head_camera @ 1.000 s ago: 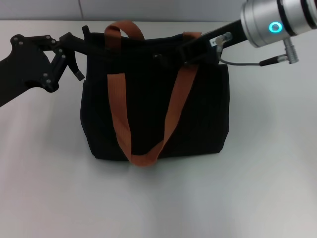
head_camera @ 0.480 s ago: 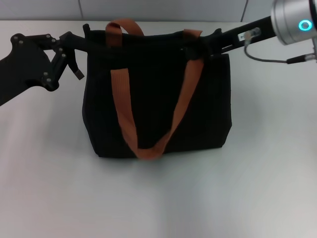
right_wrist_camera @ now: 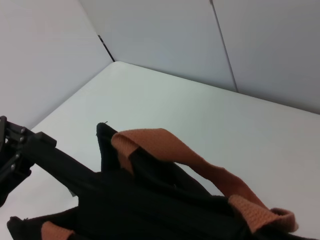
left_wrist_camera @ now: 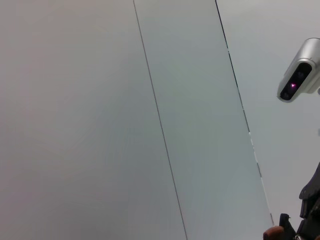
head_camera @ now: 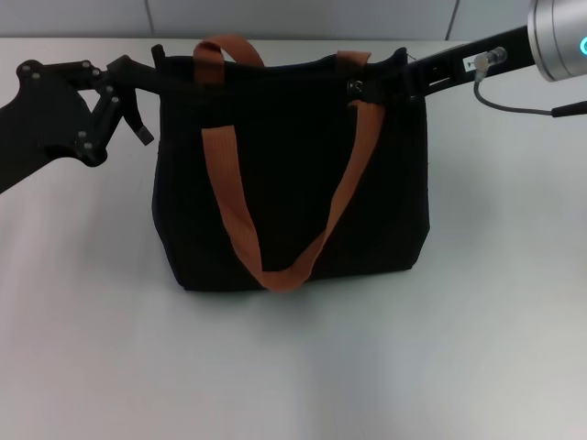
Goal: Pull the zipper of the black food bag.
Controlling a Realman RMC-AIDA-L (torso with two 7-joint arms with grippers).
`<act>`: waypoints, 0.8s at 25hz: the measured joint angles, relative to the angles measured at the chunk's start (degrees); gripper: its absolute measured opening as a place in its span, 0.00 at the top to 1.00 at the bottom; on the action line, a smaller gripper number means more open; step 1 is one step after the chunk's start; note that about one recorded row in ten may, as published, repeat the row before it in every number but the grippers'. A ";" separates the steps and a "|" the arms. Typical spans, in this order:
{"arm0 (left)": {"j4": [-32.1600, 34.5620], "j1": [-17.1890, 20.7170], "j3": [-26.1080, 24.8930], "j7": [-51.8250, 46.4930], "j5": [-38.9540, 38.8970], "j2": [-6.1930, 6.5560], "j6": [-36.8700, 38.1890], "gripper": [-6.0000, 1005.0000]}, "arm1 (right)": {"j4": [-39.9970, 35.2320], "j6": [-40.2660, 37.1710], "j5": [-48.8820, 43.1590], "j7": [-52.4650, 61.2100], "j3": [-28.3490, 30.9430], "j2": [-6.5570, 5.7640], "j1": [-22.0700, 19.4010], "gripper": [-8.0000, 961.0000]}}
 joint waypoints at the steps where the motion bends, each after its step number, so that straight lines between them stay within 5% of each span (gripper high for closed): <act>1: 0.00 0.00 0.00 0.00 0.00 0.00 0.00 0.97 | 0.10 -0.06 0.11 -0.13 0.02 -0.03 0.05 0.99; 10: 0.01 -0.05 0.00 0.00 -0.09 -0.02 0.22 0.97 | 0.62 -0.65 2.17 -0.81 0.56 -0.15 0.50 0.99; 14: 0.00 -0.06 0.01 0.00 -0.09 -0.02 0.24 0.97 | 0.68 -0.92 4.51 -2.35 1.53 -0.15 -0.03 0.82; 20: 0.00 -0.06 0.01 0.00 -0.09 -0.06 0.24 0.97 | 0.68 -1.38 4.61 -2.46 1.61 -0.14 -0.06 0.70</act>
